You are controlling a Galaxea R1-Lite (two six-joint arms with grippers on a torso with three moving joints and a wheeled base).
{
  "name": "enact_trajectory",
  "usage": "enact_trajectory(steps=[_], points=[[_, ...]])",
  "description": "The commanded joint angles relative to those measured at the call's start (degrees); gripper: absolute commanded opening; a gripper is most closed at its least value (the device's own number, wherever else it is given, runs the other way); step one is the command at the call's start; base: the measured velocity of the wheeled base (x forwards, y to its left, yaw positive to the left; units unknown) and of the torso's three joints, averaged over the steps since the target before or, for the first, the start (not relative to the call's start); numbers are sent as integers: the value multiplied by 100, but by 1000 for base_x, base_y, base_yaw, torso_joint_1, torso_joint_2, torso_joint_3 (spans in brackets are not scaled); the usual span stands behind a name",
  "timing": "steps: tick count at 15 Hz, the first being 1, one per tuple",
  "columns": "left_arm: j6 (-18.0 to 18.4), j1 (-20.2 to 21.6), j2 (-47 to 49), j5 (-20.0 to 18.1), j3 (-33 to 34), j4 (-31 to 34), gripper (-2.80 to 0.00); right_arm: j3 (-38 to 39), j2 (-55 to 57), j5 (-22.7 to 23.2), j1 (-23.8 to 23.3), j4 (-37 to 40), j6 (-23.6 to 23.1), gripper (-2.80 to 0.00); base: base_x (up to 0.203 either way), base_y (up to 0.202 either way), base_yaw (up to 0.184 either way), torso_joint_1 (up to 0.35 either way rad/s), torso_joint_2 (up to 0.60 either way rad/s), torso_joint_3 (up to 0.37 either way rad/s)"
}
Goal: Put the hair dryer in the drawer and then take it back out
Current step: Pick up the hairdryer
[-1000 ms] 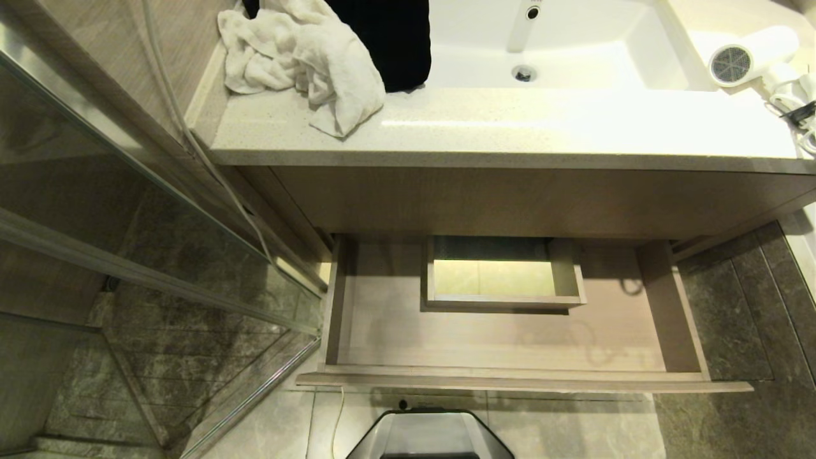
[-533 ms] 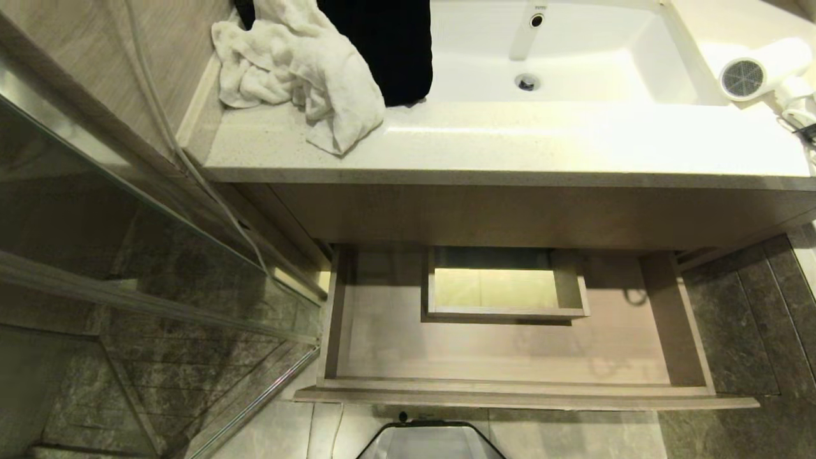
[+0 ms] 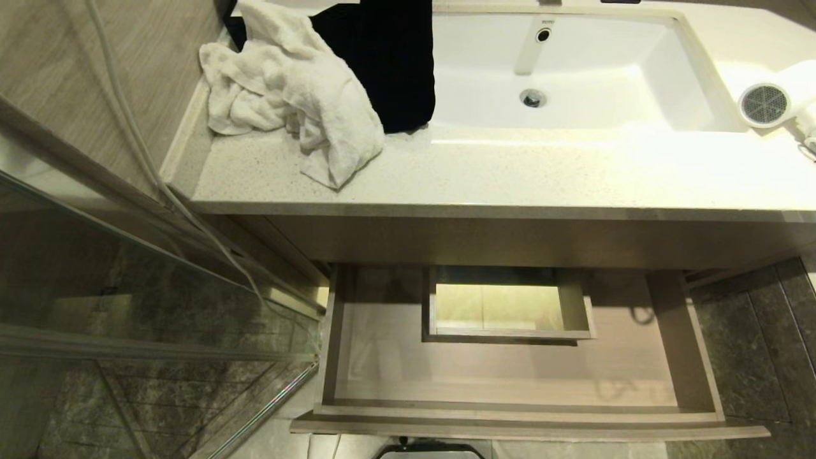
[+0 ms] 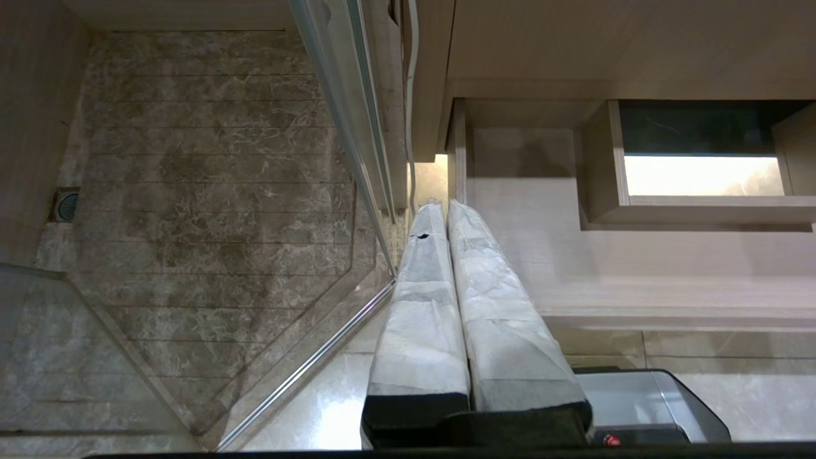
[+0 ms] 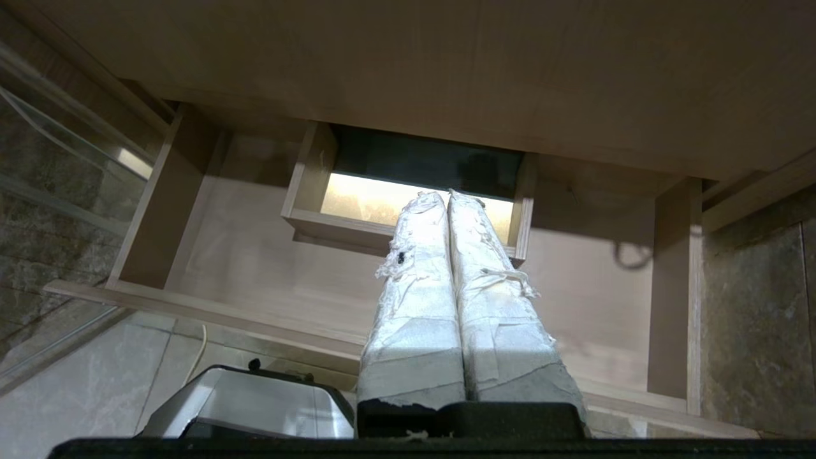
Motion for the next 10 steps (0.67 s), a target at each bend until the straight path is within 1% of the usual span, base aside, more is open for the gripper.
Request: enact_trajectory(steps=[1,8,10], points=[[-3,1,-2,0,9,0,-280,229,-222,1,2,-6,16,-280,0,0,0,51,-7,39],[-3,1,-11,-3,7,0,-280,229,-222,1,2,-6,60,-280,0,0,0,4,-1,4],[-3,1,-2,0,0,0,-280,229,-222,1,2,-6,60,-280,-3,5,-107,7,2,1]])
